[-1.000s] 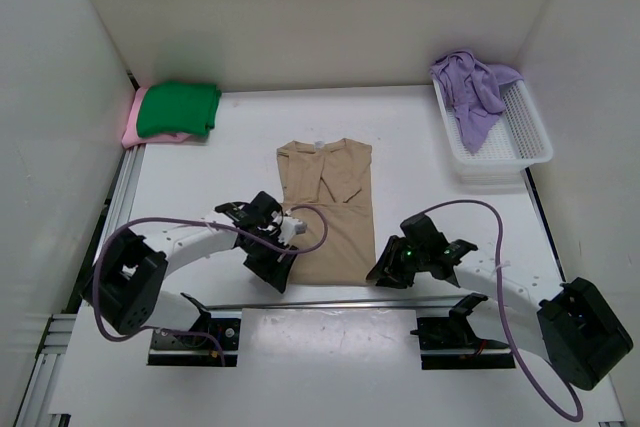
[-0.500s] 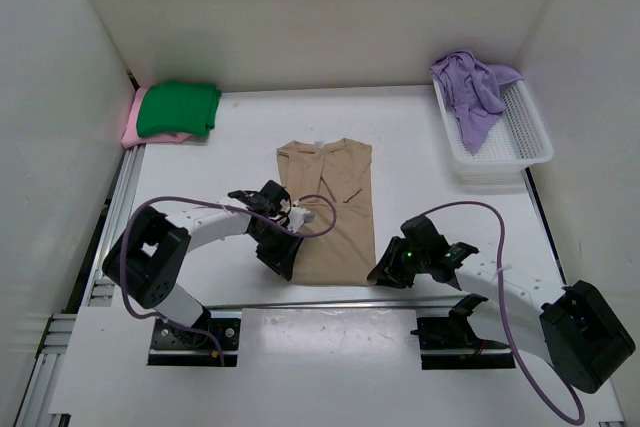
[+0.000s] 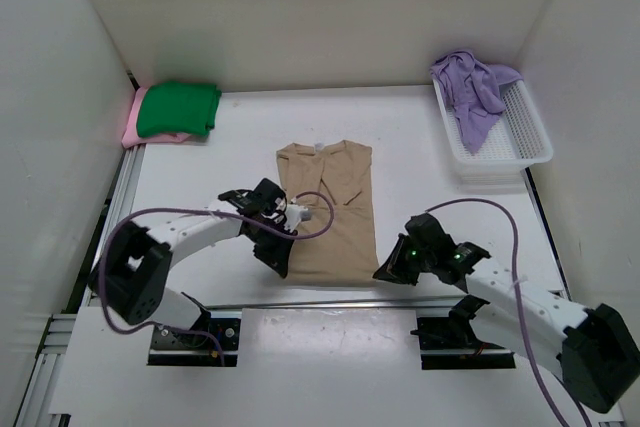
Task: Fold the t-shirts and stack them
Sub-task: Fold the long partially folded tshirt into a neat square
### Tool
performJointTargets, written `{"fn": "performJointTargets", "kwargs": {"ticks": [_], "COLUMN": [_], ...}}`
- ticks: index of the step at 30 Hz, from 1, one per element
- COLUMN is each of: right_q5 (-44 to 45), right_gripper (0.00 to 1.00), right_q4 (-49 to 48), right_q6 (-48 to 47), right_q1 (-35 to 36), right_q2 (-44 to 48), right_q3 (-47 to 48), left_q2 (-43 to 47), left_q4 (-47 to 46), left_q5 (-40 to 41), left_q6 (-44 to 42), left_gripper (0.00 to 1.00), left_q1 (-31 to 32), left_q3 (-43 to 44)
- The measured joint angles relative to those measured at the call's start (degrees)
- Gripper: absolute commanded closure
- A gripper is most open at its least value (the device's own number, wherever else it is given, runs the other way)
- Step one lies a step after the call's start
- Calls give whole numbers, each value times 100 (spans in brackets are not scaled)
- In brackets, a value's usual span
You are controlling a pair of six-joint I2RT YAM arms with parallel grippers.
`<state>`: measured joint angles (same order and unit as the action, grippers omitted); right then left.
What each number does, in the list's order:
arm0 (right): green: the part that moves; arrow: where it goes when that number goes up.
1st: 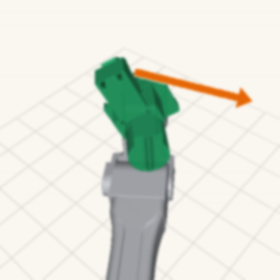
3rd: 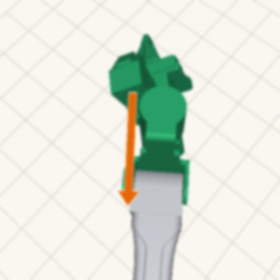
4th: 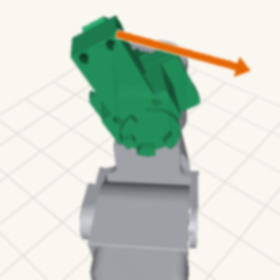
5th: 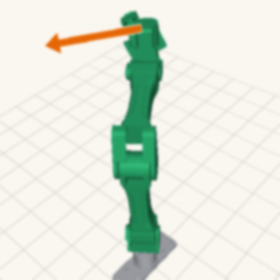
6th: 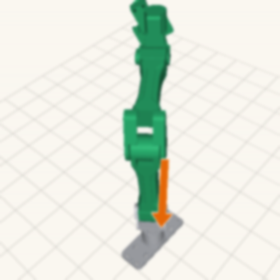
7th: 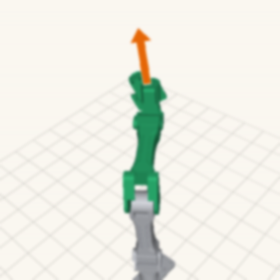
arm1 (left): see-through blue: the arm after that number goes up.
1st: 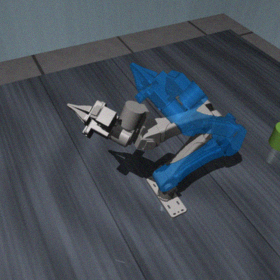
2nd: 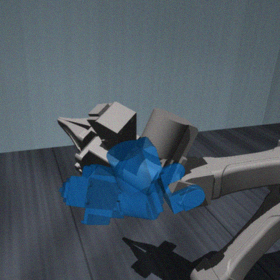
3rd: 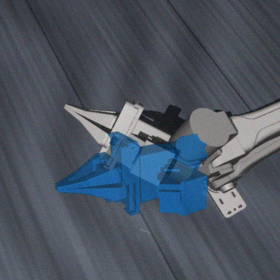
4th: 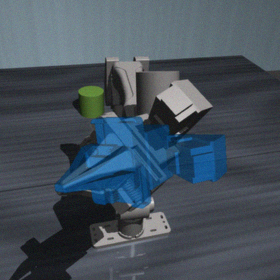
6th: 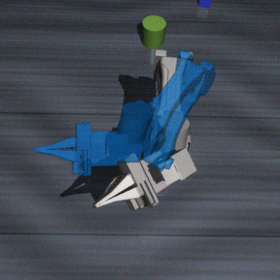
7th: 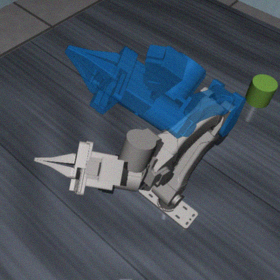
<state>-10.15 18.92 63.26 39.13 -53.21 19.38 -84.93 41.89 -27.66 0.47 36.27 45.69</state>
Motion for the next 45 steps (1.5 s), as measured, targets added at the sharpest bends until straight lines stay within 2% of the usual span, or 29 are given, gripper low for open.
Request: {"fn": "performJointTargets", "kwargs": {"ticks": [4, 7, 10, 13, 19, 26, 38, 39, 40, 41, 42, 44, 45], "right_q5": [190, 306, 474, 640, 695, 170, -496, -527, -531, -555, -564, -522, -501], "right_gripper": [100, 100, 100, 100, 100, 100, 100, 100, 97, 91, 70, 46, 43], "right_q4": [796, 1237, 1703, 2131, 2258, 2267, 2100, 2087, 2059, 2041, 2006, 1912, 1847], "right_q6": [-103, -234, -474, -850, -1672, -2159, -2345, -2326, -2317, -2277, -2229, -2146, -2085], "right_q1": [68, 74, 72, -33, -678, -1473, -1908, -1921, -1930, -1947, -1961, -2015, -2061], "right_q2": [741, 898, 643, -72, -1480, -3119, -5053, -5198, -5324, -5501, -5676, -6024, -6199], "right_q3": [662, 1198, 1840, 2922, 4638, 5532, 7104, 7215, 7316, 7449, 7558, 7744, 7812], "left_q2": [901, 1421, 1578, 1416, 151, -1582, -3362, -3473, -3571, -3700, -3847, -4146, -4301], "left_q4": [505, 833, 1056, 1228, 1652, 1908, 2273, 2282, 2297, 2319, 2319, 2339, 2315], "left_q5": [105, 243, 334, 501, 407, -127, -804, -831, -848, -863, -872, -857, -852], "left_q6": [0, -4, -2, -4, -4, 4, 4, 2, 2, 4, -13, -2, -2], "left_gripper": [90, 90, 90, 90, 90, 90, 90, 85, 78, 60, 52, 46, 37], "left_q1": [0, -17, -179, -459, -1176, -1956, -2605, -2643, -2671, -2699, -2721, -2776, -2811], "left_q3": [186, 568, 1023, 1578, 2876, 4151, 5687, 5799, 5912, 6081, 6242, 6618, 6784]}}
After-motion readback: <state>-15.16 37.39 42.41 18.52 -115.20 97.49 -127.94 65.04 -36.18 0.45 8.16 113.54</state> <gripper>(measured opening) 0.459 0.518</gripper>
